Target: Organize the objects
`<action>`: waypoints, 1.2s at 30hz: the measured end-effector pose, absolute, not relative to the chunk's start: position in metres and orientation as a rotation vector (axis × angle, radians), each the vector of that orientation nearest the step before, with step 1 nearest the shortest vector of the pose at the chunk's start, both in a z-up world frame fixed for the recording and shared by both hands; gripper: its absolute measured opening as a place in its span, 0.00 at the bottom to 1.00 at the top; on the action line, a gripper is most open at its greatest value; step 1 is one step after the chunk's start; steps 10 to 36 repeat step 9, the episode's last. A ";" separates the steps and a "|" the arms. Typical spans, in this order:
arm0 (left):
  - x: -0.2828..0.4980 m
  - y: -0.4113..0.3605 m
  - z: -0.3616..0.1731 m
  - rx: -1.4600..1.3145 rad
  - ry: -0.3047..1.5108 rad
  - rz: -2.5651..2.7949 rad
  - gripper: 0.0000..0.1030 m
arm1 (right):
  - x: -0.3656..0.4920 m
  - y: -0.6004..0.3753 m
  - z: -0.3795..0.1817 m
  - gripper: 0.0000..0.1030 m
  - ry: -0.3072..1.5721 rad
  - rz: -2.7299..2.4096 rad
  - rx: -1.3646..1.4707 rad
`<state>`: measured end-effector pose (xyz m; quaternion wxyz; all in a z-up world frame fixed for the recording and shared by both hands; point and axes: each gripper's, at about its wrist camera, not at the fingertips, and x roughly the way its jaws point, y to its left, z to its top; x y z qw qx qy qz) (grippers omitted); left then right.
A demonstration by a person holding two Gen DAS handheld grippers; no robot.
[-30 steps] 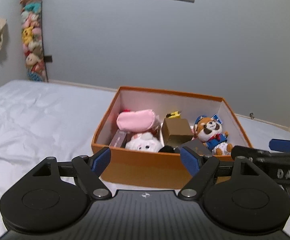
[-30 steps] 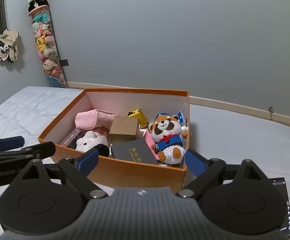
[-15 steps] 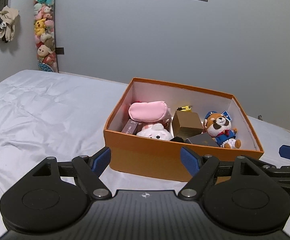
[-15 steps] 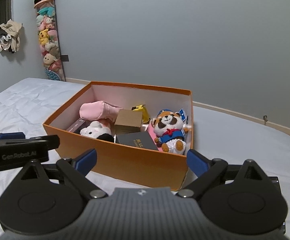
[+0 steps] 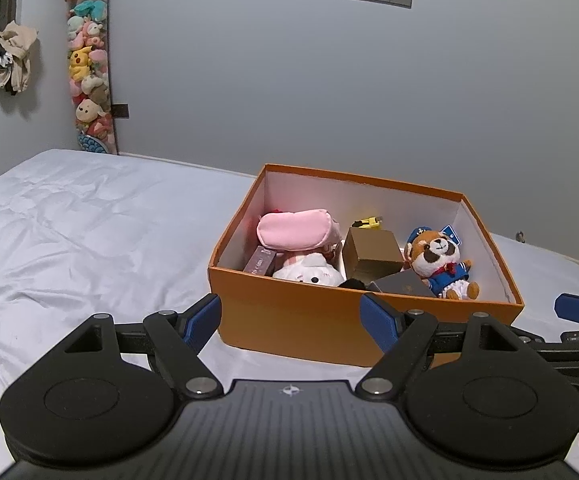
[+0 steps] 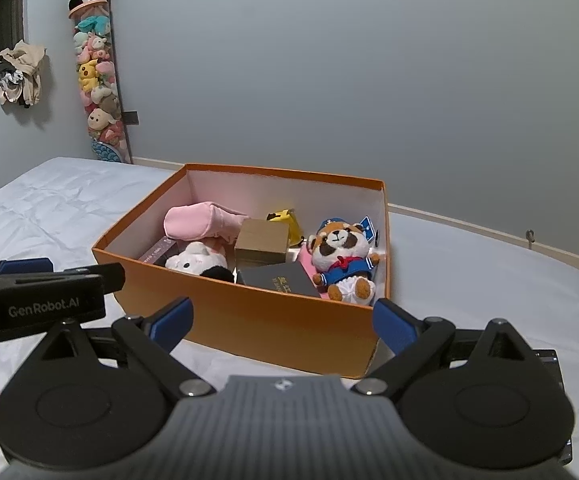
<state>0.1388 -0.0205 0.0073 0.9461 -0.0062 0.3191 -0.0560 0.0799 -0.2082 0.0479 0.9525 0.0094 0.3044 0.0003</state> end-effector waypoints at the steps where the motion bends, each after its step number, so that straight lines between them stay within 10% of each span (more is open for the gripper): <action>1: 0.139 -0.021 0.007 -0.009 0.652 -0.116 0.90 | 0.079 -0.208 0.048 0.94 0.617 -0.004 0.019; 36: 0.137 -0.023 0.007 -0.003 0.648 -0.124 0.90 | 0.080 -0.211 0.049 0.94 0.615 -0.017 0.024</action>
